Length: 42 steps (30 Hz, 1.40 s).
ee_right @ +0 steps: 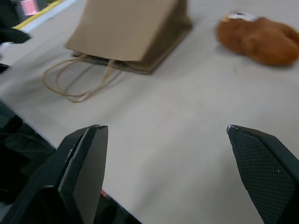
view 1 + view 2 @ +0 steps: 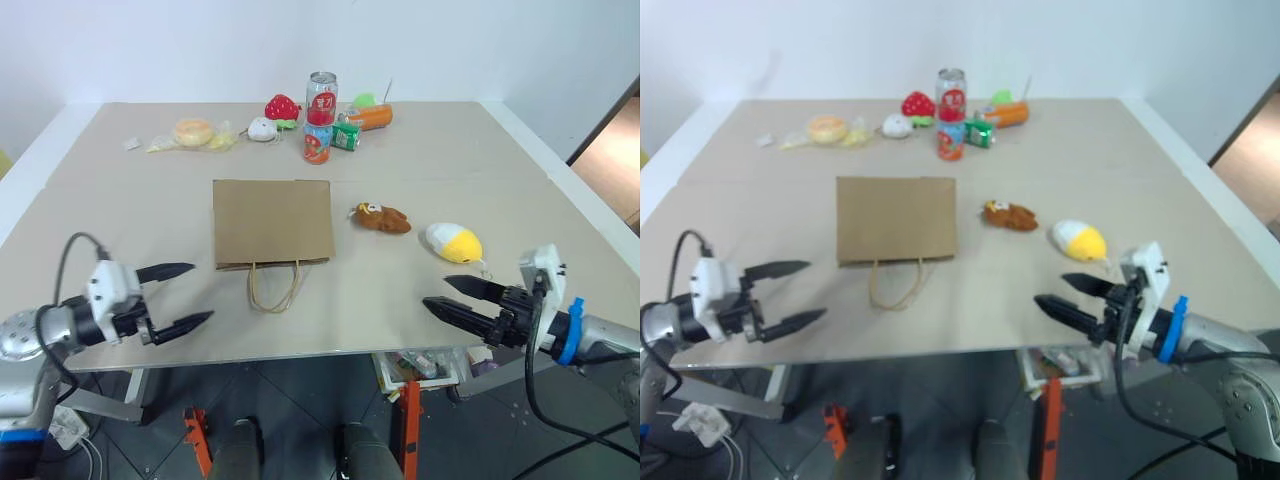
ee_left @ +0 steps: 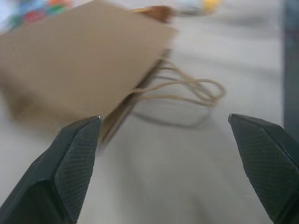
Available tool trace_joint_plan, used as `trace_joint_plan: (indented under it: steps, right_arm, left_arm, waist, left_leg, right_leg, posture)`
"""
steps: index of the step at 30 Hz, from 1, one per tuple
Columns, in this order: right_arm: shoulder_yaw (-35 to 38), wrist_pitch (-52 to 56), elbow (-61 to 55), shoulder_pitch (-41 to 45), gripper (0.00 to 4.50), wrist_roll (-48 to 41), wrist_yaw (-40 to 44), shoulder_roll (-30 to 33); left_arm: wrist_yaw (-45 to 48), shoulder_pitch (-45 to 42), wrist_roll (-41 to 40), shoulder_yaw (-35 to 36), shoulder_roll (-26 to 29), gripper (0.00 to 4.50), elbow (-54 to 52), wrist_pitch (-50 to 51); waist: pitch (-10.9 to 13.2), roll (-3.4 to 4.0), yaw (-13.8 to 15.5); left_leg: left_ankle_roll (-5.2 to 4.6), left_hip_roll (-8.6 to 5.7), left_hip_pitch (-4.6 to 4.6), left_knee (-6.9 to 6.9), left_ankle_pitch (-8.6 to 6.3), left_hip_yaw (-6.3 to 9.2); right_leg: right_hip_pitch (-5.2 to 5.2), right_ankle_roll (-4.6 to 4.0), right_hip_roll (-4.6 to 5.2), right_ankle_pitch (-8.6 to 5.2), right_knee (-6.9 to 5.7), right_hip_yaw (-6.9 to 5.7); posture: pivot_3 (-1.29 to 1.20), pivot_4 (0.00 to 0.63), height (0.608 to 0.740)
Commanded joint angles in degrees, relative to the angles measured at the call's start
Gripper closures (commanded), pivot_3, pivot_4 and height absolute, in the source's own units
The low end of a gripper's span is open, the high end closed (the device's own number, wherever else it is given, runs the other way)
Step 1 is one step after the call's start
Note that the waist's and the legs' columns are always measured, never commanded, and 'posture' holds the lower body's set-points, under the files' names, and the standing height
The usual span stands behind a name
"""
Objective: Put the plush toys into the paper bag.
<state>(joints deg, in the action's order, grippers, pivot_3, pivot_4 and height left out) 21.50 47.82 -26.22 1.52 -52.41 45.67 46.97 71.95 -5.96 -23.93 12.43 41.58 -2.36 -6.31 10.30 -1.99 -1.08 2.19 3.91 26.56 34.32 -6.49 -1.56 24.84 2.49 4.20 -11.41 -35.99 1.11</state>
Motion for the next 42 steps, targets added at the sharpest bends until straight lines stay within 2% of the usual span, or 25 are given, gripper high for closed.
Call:
trace_joint_plan:
  steps: [1, 6, 11, 23, 33, 34, 35, 36, 37, 39, 40, 41, 42]
  right_arm:
    - [-4.3, 2.1, -8.4, 1.5, 0.11, -3.8, 1.6, 1.7]
    - [-8.0, 2.6, -12.1, 2.9, 0.11, -5.2, -1.5, -0.1]
    - [-9.2, 2.1, -12.5, 2.5, 0.11, -4.5, -3.0, -0.5]
    - [-8.2, 1.1, -12.9, 0.6, 0.11, -5.2, -5.5, -1.3]
    - [-8.7, 0.5, -13.1, 0.4, 0.11, -5.5, -6.8, -2.3]
    - [-8.9, 0.4, -13.2, 0.4, 0.0, -5.4, -6.9, -2.3]
    - [-9.0, 0.3, -13.2, 0.4, 0.0, -5.3, -7.0, -2.4]
    - [-9.2, 0.3, -13.2, 0.5, 0.0, -5.3, -7.2, -2.6]
    - [-9.3, 0.2, -13.2, 0.6, 0.0, -5.3, -7.4, -2.7]
    - [-9.4, 0.1, -13.2, 0.7, 0.0, -5.2, -7.6, -2.8]
    - [-9.3, 0.0, -13.2, 0.7, 0.0, -5.1, -7.7, -2.8]
    - [-9.3, 0.0, -13.2, 0.7, 0.0, -5.1, -7.8, -2.8]
    - [-9.2, -0.1, -13.2, 0.7, 0.0, -5.2, -7.9, -2.8]
  left_arm:
    - [2.9, -7.3, 8.4, -5.9, -0.3, 0.0, 6.6, -16.3]
    - [3.7, -16.5, 12.3, -11.3, -3.7, 0.0, 15.2, -27.3]
    - [3.9, -22.0, 12.1, -14.3, -5.7, 0.0, 20.0, -30.0]
    - [7.2, -28.6, 12.6, -16.2, -4.0, 0.0, 31.8, -37.8]
    - [7.7, -30.2, 11.7, -17.8, -6.4, 0.0, 33.6, -38.0]
    - [7.5, -30.4, 11.5, -17.9, -6.8, 0.49, 33.7, -37.5]
    - [7.4, -30.6, 11.3, -18.0, -7.1, 0.56, 33.6, -36.8]
    - [7.1, -30.9, 11.4, -18.2, -7.4, 1.15, 33.9, -36.6]
    - [6.9, -31.2, 11.6, -18.5, -7.7, 1.3, 34.3, -36.6]
    - [6.7, -31.5, 12.1, -18.7, -8.0, 2.12, 35.1, -36.9]
    - [6.9, -31.6, 12.0, -18.8, -8.1, 2.3, 35.3, -36.8]
    - [7.0, -31.7, 11.9, -18.9, -8.2, 2.88, 35.4, -36.7]
    - [7.2, -31.7, 11.7, -19.0, -8.2, 3.13, 35.5, -36.6]
  waist:
    - [0.0, 0.01, 0.1]
    - [0.0, -0.01, 0.2]
    - [0.0, -0.03, 0.3]
    - [0.0, -0.03, 0.1]
    - [0.0, -0.03, 0.1]
    - [0.0, -0.03, 0.1]
    - [0.0, -0.03, 0.1]
    - [0.0, -0.03, 0.1]
    - [0.0, -0.03, 0.1]
    - [0.0, -0.03, 0.1]
    - [0.0, -0.03, 0.1]
    - [0.0, -0.03, 0.1]
    - [0.0, -0.03, 0.1]
  left_leg:
    - [0.0, 0.0, -0.02, 0.0, 0.0, 0.0]
    - [-0.03, 0.0, 0.07, 0.05, 0.02, 0.01]
    - [-0.15, 0.0, 0.09, 0.14, 0.1, -0.01]
    - [-0.24, 0.02, 0.05, 0.16, 0.15, 0.04]
    - [-0.27, 0.02, -0.06, 0.17, 0.17, 0.05]
    - [-0.27, 0.02, -0.07, 0.17, 0.17, 0.05]
    - [-0.27, 0.02, -0.1, 0.17, 0.17, 0.05]
    - [-0.27, 0.02, -0.12, 0.17, 0.17, 0.05]
    - [-0.27, 0.02, -0.12, 0.17, 0.17, 0.05]
    - [-0.27, 0.02, -0.11, 0.19, 0.17, 0.05]
    - [-0.27, 0.02, -0.11, 0.2, 0.17, 0.05]
    - [-0.27, 0.02, -0.12, 0.2, 0.17, 0.05]
    - [-0.27, 0.02, -0.12, 0.2, 0.17, 0.05]
  right_leg:
    - [-0.05, 0.0, 0.0, 0.0, 0.0, 0.0]
    - [-0.06, 0.03, -0.02, 0.0, -0.01, -0.02]
    - [-0.11, 0.14, -0.02, -0.01, -0.01, 0.0]
    - [-0.16, 0.18, -0.1, 0.01, -0.09, 0.0]
    - [-0.35, 0.19, -0.09, 0.01, -0.09, 0.0]
    - [-0.35, 0.19, -0.1, 0.01, -0.09, 0.0]
    - [-0.37, 0.19, -0.1, 0.01, -0.09, 0.0]
    - [-0.39, 0.19, -0.1, 0.01, -0.09, 0.0]
    - [-0.4, 0.19, -0.1, 0.01, -0.09, 0.0]
    - [-0.43, 0.19, -0.09, 0.01, -0.09, 0.0]
    - [-0.43, 0.19, -0.09, 0.01, -0.09, 0.0]
    - [-0.44, 0.19, -0.09, 0.01, -0.09, 0.0]
    - [-0.44, 0.19, -0.09, 0.01, -0.09, 0.0]
  posture:
    - [0.0, 0.15, 0.74]
    - [0.0, 0.15, 0.74]
    - [0.0, 0.15, 0.74]
    - [0.0, 0.15, 0.74]
    - [0.0, 0.15, 0.74]
    - [0.0, 0.15, 0.74]
    - [0.0, 0.15, 0.74]
    - [0.0, 0.15, 0.74]
    - [0.0, 0.15, 0.74]
    - [0.0, 0.15, 0.74]
    - [0.0, 0.15, 0.74]
    - [0.0, 0.15, 0.74]
    - [0.0, 0.15, 0.74]
